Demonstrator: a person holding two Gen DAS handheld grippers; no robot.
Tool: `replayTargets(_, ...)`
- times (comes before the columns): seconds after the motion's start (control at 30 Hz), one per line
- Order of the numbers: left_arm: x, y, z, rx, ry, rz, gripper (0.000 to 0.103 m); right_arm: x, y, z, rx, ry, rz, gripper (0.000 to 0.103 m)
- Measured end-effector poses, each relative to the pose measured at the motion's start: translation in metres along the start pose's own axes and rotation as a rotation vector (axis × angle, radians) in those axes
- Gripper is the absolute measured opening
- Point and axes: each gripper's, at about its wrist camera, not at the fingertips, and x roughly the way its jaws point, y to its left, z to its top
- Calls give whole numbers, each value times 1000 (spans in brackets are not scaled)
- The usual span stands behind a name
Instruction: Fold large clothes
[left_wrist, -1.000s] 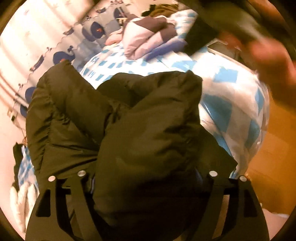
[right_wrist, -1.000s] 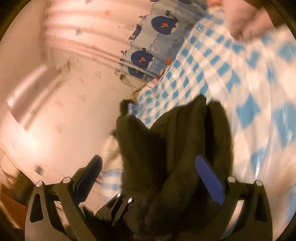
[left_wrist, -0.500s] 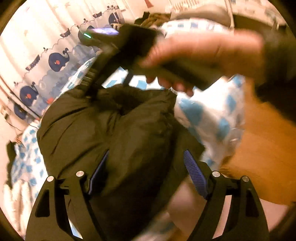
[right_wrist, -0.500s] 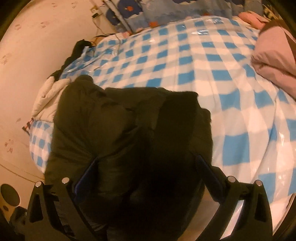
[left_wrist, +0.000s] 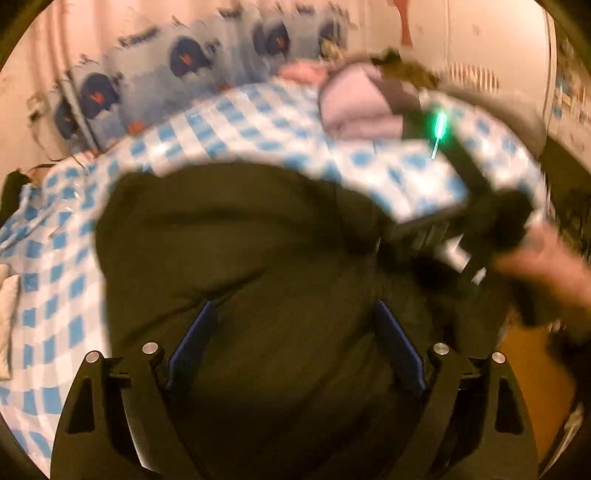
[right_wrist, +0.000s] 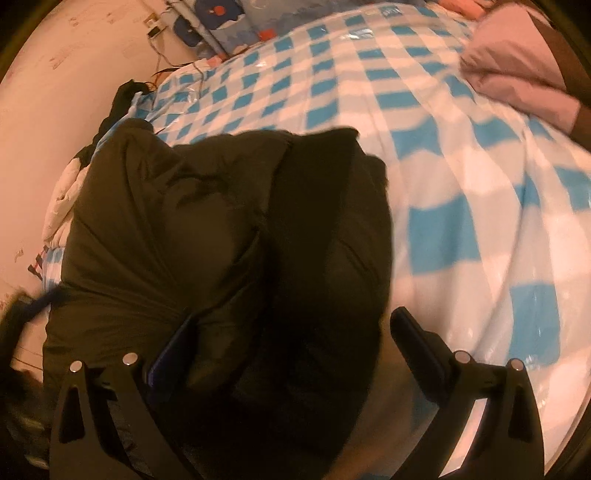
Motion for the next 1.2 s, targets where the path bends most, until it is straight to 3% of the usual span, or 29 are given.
replayTargets(0.1, 5, -13, -7, 46, -8, 30, 85, -16, -5, -1, 14, -13, -35, 97)
replayTargets(0.17, 5, -17, -8, 60, -11, 49, 86, -39, 5, 4, -2, -77, -74, 97)
replayTargets(0.33, 6, -16, -8, 59, -14, 52, 86, -64, 33, 23, -23, -204, 23, 97)
replayTargets(0.47, 5, -17, -10, 60, -23, 54, 86, -32, 30, 34, 26, -169, 27, 97)
replayTargets(0.57, 6, -14, -11, 55, -32, 37, 86, 0, 5, 28, 139, -152, 93, 97)
replayTargets(0.73, 13, -12, -12, 52, -39, 12, 87, 32, -13, 1, 231, -216, 156, 97)
replayTargets(0.83, 18, -12, -16, 60, -36, 11, 87, 35, -11, -8, 220, -282, 134, 97)
replayTargets(0.9, 18, -8, -17, 52, -28, -5, 87, 36, -10, -4, 213, -248, 134, 97)
replayTargets(1.0, -4, 14, -18, -28, -36, -81, 87, 26, -10, 1, 215, -204, 140, 97)
replayTargets(1.1, -38, 61, -29, -198, -88, -141, 87, -4, 1, -4, 160, -237, 102, 97)
replayTargets(1.2, -49, 128, -53, -430, -94, -136, 87, -18, 15, -11, 84, -218, 39, 97)
